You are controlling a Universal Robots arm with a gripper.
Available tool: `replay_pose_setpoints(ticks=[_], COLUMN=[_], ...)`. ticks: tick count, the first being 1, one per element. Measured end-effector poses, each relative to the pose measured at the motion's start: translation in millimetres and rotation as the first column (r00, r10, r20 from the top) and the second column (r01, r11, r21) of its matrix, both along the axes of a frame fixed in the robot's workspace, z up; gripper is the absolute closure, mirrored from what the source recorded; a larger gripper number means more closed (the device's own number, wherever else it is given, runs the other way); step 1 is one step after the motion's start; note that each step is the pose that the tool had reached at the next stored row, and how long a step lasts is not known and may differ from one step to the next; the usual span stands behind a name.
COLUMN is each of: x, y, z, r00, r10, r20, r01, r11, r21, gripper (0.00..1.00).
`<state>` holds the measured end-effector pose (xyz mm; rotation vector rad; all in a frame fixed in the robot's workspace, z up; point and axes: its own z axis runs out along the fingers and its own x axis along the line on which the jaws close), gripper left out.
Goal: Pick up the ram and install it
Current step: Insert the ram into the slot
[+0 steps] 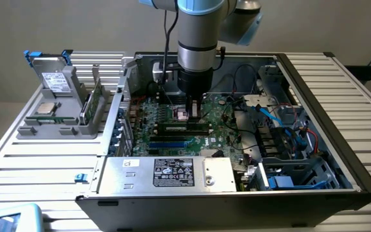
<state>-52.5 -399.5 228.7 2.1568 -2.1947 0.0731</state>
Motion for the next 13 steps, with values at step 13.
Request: replay_pose_setpoints(ticks=[13], x=[-0.6], y=[1.1], z=[0.1], r00=[1.0], r10=[0.0], r20=[0.0013], r01=[0.0], r11=[1.0], r21=[0.0001], gripper=[0.87])
